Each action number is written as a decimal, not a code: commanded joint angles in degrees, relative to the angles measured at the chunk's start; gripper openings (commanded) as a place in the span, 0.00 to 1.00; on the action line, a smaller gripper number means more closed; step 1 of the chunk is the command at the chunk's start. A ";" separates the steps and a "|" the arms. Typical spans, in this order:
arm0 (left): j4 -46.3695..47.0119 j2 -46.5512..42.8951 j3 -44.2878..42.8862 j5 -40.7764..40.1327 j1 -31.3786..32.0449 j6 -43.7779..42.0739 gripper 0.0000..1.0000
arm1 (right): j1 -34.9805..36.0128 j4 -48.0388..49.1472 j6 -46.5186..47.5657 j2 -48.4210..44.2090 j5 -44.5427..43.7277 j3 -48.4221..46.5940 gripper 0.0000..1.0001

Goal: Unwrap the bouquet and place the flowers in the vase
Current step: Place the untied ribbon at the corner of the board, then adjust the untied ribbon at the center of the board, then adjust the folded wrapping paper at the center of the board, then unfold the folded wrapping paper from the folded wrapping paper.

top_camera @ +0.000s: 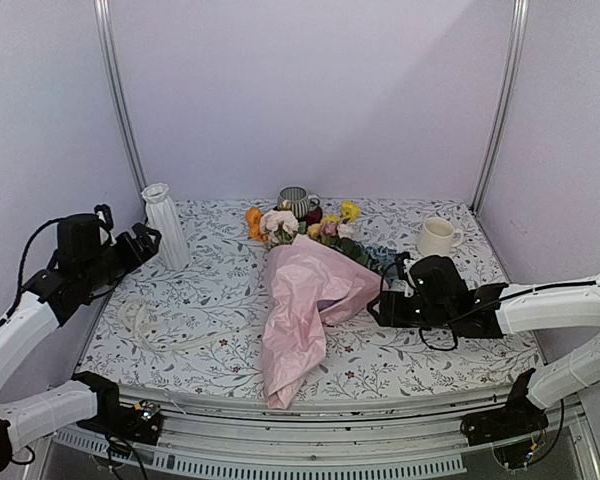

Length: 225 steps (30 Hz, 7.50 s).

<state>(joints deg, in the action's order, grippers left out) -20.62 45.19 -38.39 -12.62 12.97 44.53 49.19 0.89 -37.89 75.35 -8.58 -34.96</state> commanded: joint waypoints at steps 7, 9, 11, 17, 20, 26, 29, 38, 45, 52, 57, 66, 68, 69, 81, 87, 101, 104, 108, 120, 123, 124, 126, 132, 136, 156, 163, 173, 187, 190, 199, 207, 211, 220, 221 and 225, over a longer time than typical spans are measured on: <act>28.48 8.49 11.90 49.27 4.95 -13.45 0.90 | -4.76 1.68 -8.96 -0.77 1.77 2.27 0.58; 29.46 11.53 12.85 46.21 9.46 -14.51 0.88 | -4.78 1.89 -8.59 -0.22 2.17 2.39 0.57; 28.47 14.95 12.36 42.71 12.66 -15.59 0.87 | -4.94 0.93 -8.37 0.52 2.09 2.17 0.57; 29.93 20.20 13.82 36.17 17.14 -13.93 0.92 | -6.79 -7.31 -16.25 2.24 -3.02 0.67 0.53; 27.14 21.07 13.82 30.22 18.99 -12.12 0.92 | -8.86 -11.49 -18.97 2.71 -5.48 -0.13 0.54; 37.58 21.00 22.67 19.65 25.63 12.69 0.93 | -12.84 -17.38 -21.05 3.49 -9.65 -2.08 0.86; 36.80 19.82 23.25 12.47 30.15 17.41 0.98 | -13.42 -19.85 -21.60 4.21 -13.73 -3.52 0.83; 30.83 22.26 21.81 2.61 36.91 33.84 0.98 | -18.68 -21.47 -20.66 12.44 -18.22 -9.56 0.72; 26.39 28.82 18.99 -0.75 36.77 40.70 0.98 | -20.09 -22.92 -19.07 22.85 -16.59 -16.41 0.72; 33.66 32.09 20.18 0.36 31.67 37.61 0.94 | -21.58 -24.09 -19.52 27.38 -17.64 -18.97 0.41; 38.02 33.38 20.29 -0.56 27.24 33.79 0.91 | -23.25 -24.08 -18.54 26.32 -18.05 -17.93 0.02; 47.44 42.67 15.98 1.20 21.57 25.61 0.85 | -25.13 -23.84 -20.41 20.85 -17.80 -12.71 0.03; 48.20 44.72 14.25 0.41 21.57 24.02 0.86 | -25.75 -24.72 -22.24 19.71 -18.36 -11.05 0.04; 49.18 45.98 13.55 0.43 21.57 23.16 0.86 | -26.01 -25.12 -23.56 19.02 -18.76 -10.19 0.05; 65.35 50.52 12.19 5.47 21.22 10.25 0.98 | -30.44 -25.28 -25.04 6.02 -19.98 -3.25 0.62; 54.98 39.37 12.73 5.16 21.29 1.32 0.98 | -30.37 -22.47 -11.02 -2.80 -13.34 -3.91 0.76; 32.09 33.42 2.95 14.69 22.35 -12.58 0.98 | -27.80 11.73 4.12 -12.00 35.73 7.24 0.88; 27.17 35.39 2.51 3.94 21.47 -5.44 0.98 | -25.39 13.07 3.16 -8.87 34.16 6.50 0.88; 38.21 33.41 7.60 18.02 21.76 -9.07 0.96 | -24.13 14.67 1.21 -6.61 32.79 7.07 0.86; 48.19 37.84 7.91 38.07 27.08 -11.14 0.98 | -19.77 26.05 -4.81 6.30 35.47 5.56 0.95; 47.19 40.35 7.03 36.74 28.33 -10.58 0.98 | -19.48 27.04 -5.64 9.90 33.58 4.10 0.95; 45.85 41.31 6.56 36.15 28.51 -10.22 0.97 | -19.47 27.00 -5.95 11.03 32.75 3.70 0.96; 45.81 42.77 6.78 36.00 29.04 -9.53 0.96 | -19.48 27.10 -6.76 13.18 31.67 2.64 0.95; 50.09 47.04 7.71 37.73 31.10 -8.18 0.95 | -19.41 27.87 -6.64 18.78 30.54 0.11 0.96; 48.26 51.62 5.28 37.01 33.10 -8.64 0.95 | -20.18 27.64 -6.03 22.35 28.29 -0.89 0.89; 46.84 56.31 -0.02 28.97 41.35 -8.44 0.92 | -26.49 17.99 3.42 13.30 22.47 -0.17 0.77; 49.64 50.16 3.98 24.53 41.17 -7.71 0.93 | -21.65 14.91 8.37 6.28 23.72 -1.89 0.80; 58.25 39.55 11.53 19.87 41.04 -6.98 0.92 | -18.77 14.01 8.22 10.30 33.28 -9.60 0.83; 37.98 15.16 12.06 17.63 32.61 -10.19 0.95 | -14.05 9.12 7.43 15.52 34.28 -15.15 0.99; 32.90 11.52 10.65 17.89 30.08 -10.65 0.95 | -10.30 12.06 8.82 14.88 38.78 -15.60 0.98; 24.73 4.29 8.94 19.89 24.73 -10.38 0.97 | 7.20 15.75 19.15 17.75 38.85 -23.59 1.00; 15.34 -1.09 6.42 14.93 22.47 -8.88 0.98 | 15.44 17.35 21.73 28.24 38.86 -31.40 0.99; 9.46 -1.69 4.02 12.75 20.89 -8.19 0.98 | 15.41 13.93 21.62 32.02 35.61 -33.82 0.99; 6.13 -5.97 2.66 7.69 20.60 -8.85 0.98 | 15.42 10.24 21.89 33.88 31.99 -35.94 1.00; 5.74 -6.42 2.30 7.77 20.62 -8.95 0.98 | 15.48 10.46 21.94 34.10 32.72 -36.01 1.00; 5.48 -7.47 2.17 8.41 20.56 -9.82 0.98 | 15.65 13.54 22.14 34.69 38.90 -35.90 1.00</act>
<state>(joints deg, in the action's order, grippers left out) -13.67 38.87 -34.87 -3.53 34.06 35.77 64.82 12.05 -16.62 108.88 26.06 -69.89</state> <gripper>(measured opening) 0.982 0.998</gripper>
